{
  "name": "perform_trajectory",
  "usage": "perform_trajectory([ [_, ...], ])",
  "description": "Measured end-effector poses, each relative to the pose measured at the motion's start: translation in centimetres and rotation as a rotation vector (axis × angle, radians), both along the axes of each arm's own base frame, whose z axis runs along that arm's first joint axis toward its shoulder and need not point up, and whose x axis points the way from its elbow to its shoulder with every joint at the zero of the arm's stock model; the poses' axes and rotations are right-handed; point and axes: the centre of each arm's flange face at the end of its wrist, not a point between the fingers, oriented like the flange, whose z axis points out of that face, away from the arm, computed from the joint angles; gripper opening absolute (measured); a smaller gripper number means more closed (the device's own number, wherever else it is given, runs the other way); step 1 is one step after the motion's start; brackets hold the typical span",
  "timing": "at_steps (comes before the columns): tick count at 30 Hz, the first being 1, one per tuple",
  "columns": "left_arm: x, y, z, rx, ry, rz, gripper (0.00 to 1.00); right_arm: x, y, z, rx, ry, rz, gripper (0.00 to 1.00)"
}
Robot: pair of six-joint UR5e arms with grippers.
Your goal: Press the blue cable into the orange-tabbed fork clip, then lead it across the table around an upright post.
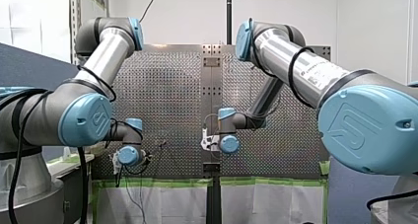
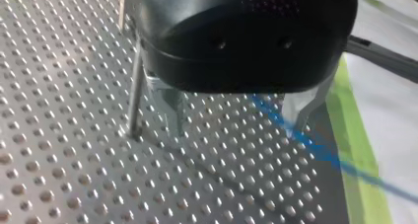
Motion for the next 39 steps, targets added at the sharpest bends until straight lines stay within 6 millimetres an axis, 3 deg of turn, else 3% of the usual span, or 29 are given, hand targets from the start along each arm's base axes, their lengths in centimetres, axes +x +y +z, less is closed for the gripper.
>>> perform_trajectory([
  [10,-1.7,-0.6,2.8,-0.037,-0.071,-0.051,1.00,0.0,0.1,0.0,0.003,0.003,0.002,0.00],
  [23,-6.5,-1.6,5.2,-0.028,-0.012,-0.096,1.00,-0.1,0.1,-0.1,0.009,0.005,0.001,0.00],
  [39,-6.3,-2.9,6.0,-0.053,-0.102,-0.129,1.00,-0.1,0.0,-0.2,0.011,0.001,0.001,0.00],
])
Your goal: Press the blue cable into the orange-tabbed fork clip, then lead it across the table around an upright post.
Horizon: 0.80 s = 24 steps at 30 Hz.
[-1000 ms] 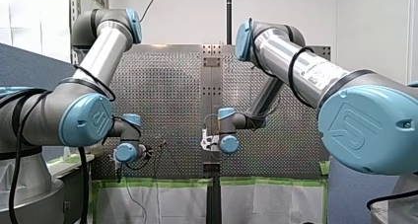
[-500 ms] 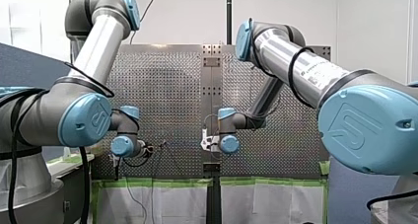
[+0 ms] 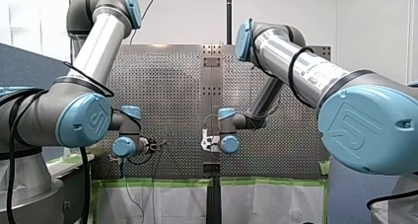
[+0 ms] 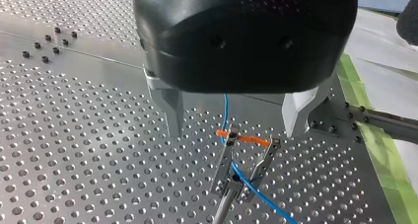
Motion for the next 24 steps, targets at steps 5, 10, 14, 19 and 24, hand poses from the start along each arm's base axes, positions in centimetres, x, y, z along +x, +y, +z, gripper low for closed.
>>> perform_trajectory([
  [5,-0.07,-0.18,-0.06,-0.003,0.012,-0.004,1.00,-0.02,0.01,-0.02,0.001,0.000,0.000,0.00],
  [10,-0.08,-0.30,-0.16,0.009,0.035,-0.006,1.00,0.01,0.07,-0.05,0.002,0.000,0.002,0.00],
  [14,-0.29,-0.34,-0.30,0.020,0.053,-0.005,1.00,0.01,0.06,-0.05,0.002,0.000,0.002,0.00],
  [19,-0.38,-0.35,-0.34,0.023,0.059,-0.003,1.00,-0.01,0.06,-0.06,0.003,0.001,0.002,0.00],
  [24,-0.42,-0.34,-0.37,0.023,0.063,-0.002,1.00,-0.02,0.04,-0.08,0.003,0.000,0.002,0.00],
])
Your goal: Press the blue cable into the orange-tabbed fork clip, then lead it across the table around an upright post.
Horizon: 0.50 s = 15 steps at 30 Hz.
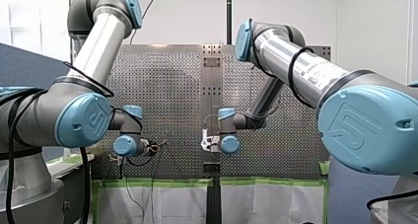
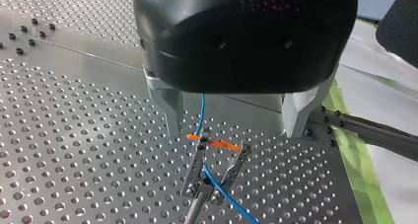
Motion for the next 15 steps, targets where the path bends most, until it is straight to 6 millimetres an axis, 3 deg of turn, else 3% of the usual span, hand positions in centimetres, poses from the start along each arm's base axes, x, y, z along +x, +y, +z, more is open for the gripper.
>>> perform_trajectory([
  [15,-0.19,-0.11,-0.08,-0.003,0.010,-0.002,1.00,0.00,0.00,0.00,0.001,-0.001,0.002,0.00],
])
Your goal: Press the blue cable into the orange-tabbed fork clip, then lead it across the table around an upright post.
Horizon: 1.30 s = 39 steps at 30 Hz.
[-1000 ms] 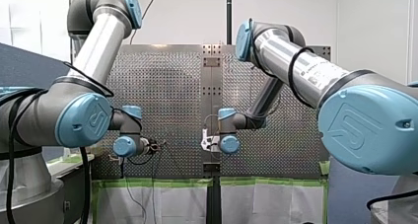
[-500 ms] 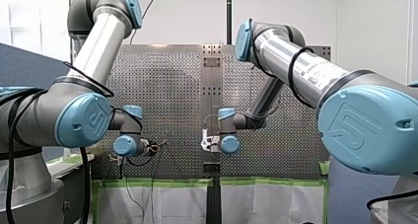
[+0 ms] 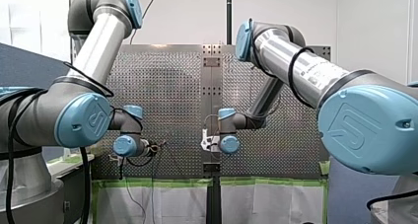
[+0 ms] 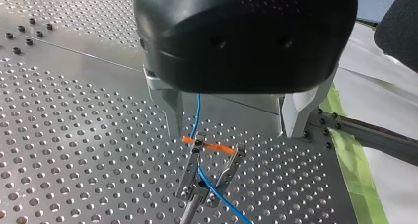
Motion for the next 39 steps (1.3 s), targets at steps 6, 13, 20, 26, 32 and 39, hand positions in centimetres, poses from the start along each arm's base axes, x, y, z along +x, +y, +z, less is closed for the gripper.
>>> perform_trajectory([
  [6,-0.2,-0.1,-0.1,0.010,0.010,-0.006,1.00,-0.1,-0.1,0.0,0.001,0.001,-0.002,0.00],
  [13,-0.5,-1.4,-0.1,0.049,0.032,-0.036,1.00,-0.2,-0.1,-0.1,0.002,0.001,-0.002,0.00],
  [20,1.0,-3.8,0.9,0.013,-0.006,-0.030,1.00,-0.2,-0.2,-0.1,0.003,0.001,-0.001,0.00],
  [26,2.1,-6.2,2.0,-0.039,-0.046,-0.019,1.00,-0.4,-0.3,-0.2,0.004,0.003,-0.003,0.00],
  [32,1.4,-7.9,2.1,-0.053,-0.052,-0.016,1.00,-0.6,-0.6,-0.2,0.005,0.002,-0.005,0.00],
  [39,1.8,-8.6,2.4,-0.048,-0.061,0.019,1.00,-0.7,-0.7,-0.3,0.006,0.001,-0.003,0.00],
])
